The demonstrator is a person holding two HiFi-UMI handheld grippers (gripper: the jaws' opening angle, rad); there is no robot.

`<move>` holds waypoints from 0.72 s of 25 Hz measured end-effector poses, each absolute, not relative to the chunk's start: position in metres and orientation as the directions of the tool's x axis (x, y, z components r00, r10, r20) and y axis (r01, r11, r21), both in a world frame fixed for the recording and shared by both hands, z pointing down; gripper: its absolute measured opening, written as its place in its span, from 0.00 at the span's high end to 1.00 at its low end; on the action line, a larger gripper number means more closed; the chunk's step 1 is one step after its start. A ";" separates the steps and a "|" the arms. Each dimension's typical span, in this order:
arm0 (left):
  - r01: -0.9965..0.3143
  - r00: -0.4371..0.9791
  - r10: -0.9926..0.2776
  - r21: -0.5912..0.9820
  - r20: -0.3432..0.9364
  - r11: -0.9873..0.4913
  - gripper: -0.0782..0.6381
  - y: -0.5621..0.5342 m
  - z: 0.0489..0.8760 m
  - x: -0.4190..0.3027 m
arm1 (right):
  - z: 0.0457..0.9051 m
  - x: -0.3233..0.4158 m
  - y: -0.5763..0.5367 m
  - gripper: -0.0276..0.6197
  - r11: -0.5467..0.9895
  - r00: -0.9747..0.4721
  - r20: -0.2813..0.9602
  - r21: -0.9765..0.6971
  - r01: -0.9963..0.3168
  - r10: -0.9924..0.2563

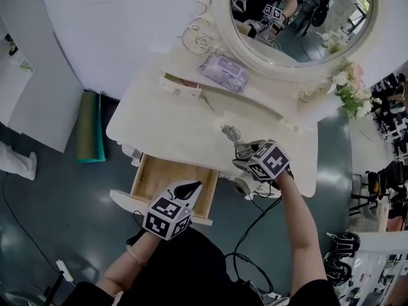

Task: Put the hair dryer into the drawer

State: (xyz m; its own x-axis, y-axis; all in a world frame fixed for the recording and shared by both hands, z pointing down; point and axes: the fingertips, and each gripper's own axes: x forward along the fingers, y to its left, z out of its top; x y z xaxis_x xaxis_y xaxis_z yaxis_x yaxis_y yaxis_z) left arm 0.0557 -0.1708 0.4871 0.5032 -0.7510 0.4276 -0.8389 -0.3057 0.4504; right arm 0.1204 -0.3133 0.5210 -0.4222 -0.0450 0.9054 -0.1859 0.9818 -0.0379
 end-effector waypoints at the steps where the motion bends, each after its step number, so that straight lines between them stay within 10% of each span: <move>1: -0.844 0.492 -0.757 0.449 0.429 -0.294 0.89 -0.169 0.488 0.051 | 0.521 0.115 -0.310 0.57 0.982 -0.432 0.901 -0.042 -0.185 -0.043; 18: -0.894 0.337 -0.821 0.430 0.460 -0.126 0.89 -0.126 0.502 -0.008 | 0.542 0.034 -0.211 0.57 0.994 -0.474 0.875 -0.108 0.011 0.101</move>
State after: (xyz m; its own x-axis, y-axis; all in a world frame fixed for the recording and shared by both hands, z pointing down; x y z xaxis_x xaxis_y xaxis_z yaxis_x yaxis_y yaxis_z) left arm -0.0079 -0.1256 0.5016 0.3370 -0.8214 0.4602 -0.8939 -0.1256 0.4304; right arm 0.0335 -0.2108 0.5425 -0.4736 0.1007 0.8749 0.0111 0.9940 -0.1085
